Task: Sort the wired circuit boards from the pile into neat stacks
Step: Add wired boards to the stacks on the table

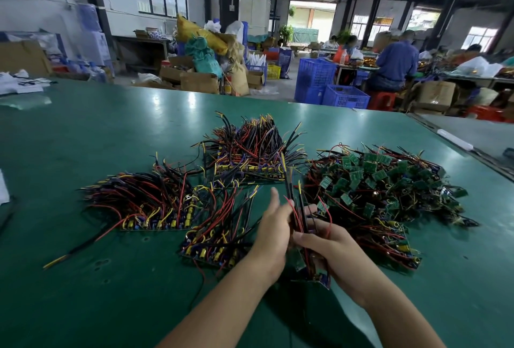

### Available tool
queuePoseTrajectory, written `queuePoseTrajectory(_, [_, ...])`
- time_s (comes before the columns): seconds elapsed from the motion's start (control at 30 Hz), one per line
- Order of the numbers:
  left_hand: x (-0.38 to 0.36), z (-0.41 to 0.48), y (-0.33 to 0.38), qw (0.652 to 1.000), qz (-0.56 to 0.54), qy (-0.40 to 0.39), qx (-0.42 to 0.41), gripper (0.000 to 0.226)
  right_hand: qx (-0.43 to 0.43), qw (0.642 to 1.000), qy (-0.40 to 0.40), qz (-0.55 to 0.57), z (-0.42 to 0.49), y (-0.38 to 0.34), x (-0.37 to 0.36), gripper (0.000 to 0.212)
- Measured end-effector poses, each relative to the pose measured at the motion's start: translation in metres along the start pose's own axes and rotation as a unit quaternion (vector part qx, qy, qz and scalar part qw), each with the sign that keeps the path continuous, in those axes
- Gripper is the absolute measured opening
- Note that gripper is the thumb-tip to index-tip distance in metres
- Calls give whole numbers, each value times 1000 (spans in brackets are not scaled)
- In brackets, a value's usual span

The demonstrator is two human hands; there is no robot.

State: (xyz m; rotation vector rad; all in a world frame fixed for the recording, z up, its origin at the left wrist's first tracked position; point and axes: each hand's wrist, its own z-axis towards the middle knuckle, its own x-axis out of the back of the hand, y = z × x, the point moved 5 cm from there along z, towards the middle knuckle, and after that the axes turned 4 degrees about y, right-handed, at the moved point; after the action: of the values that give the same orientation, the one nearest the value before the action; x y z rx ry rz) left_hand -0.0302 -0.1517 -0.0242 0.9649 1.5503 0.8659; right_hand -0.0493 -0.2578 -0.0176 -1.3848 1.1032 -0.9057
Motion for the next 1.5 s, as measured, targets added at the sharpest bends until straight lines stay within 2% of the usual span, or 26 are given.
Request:
queuePoseTrajectory(0.03, [-1, -2, 2, 999, -22, -26, 15, 48, 0, 1000, 6, -9, 0, 0, 1, 13])
queuePoseTrajectory(0.1, [-7, -11, 4, 995, -9, -92, 34, 72, 2, 999, 8, -35, -3, -3, 0, 14])
queuePoseTrajectory(0.17, [-7, -13, 7, 993, 13, -116, -1, 93, 17, 996, -10, -87, -7, -10, 0, 12])
queuePoseTrajectory(0.2, [-6, -13, 7, 991, 37, -123, -30, 91, 20, 995, -16, -101, -8, -12, 1, 12])
queuePoseTrajectory(0.27, [-6, -15, 6, 986, 71, -135, -74, 63, 7, 995, -21, -100, -9, -13, 4, 23])
queuePoseTrajectory(0.37, [-8, -18, 12, 981, 123, -67, -132, 13, -21, 997, -29, -70, -10, -8, 1, 35])
queuePoseTrajectory(0.43, [-8, -21, 19, 982, 113, -43, -146, 16, -30, 998, -45, -26, -9, -5, -1, 32])
queuePoseTrajectory(0.5, [-12, -24, 22, 983, 79, -90, -141, 13, -33, 997, -74, -7, -8, -6, -2, 29])
queuePoseTrajectory(0.6, [-12, -29, 23, 979, 72, -152, -116, 34, -29, 993, -117, 0, -11, -8, -6, 31])
queuePoseTrajectory(0.67, [-11, -29, 22, 980, 86, -142, -112, 34, -25, 991, -128, 17, -11, -7, -6, 41])
queuePoseTrajectory(0.73, [-12, -29, 24, 982, 73, -122, -127, 23, -27, 993, -117, 22, -8, -5, -7, 36])
queuePoseTrajectory(0.83, [-7, -25, 29, 990, -24, -46, -134, 14, -10, 991, -100, 83, -4, -5, -3, 33])
queuePoseTrajectory(0.9, [0, -20, 36, 984, -116, 0, -134, 14, 19, 990, -32, 133, 3, -5, 7, 32])
queuePoseTrajectory(0.93, [5, -18, 40, 977, -159, 16, -139, 14, 45, 991, 18, 121, 6, -4, 15, 24])
queuePoseTrajectory(0.97, [12, -16, 45, 971, -189, 36, -142, 14, 85, 992, 73, 61, 6, -6, 24, 17])
queuePoseTrajectory(1.0, [19, -13, 49, 965, -209, 56, -146, 16, 138, 982, 122, -30, 5, -10, 33, 26])
queuePoseTrajectory(1.03, [25, -12, 53, 961, -222, 75, -148, 17, 185, 965, 132, -133, 3, -13, 37, 37])
queuePoseTrajectory(1.1, [37, -9, 57, 954, -235, 101, -155, 17, 245, 931, 69, -261, -2, -15, 33, 42])
queuePoseTrajectory(1.13, [41, -9, 58, 951, -239, 107, -163, 16, 256, 925, 30, -281, -5, -15, 28, 38])
queuePoseTrajectory(1.23, [49, -8, 62, 944, -244, 118, -187, 16, 241, 933, -34, -265, -9, -13, 16, 30])
queuePoseTrajectory(1.33, [52, -8, 63, 939, -251, 126, -199, 17, 194, 947, -87, -240, -11, -11, 9, 32])
queuePoseTrajectory(1.4, [52, -8, 63, 937, -257, 132, -196, 16, 183, 943, -122, -252, -14, -10, 6, 34])
queuePoseTrajectory(1.5, [54, -8, 63, 934, -270, 147, -183, 14, 193, 937, -119, -266, -14, -13, 5, 40])
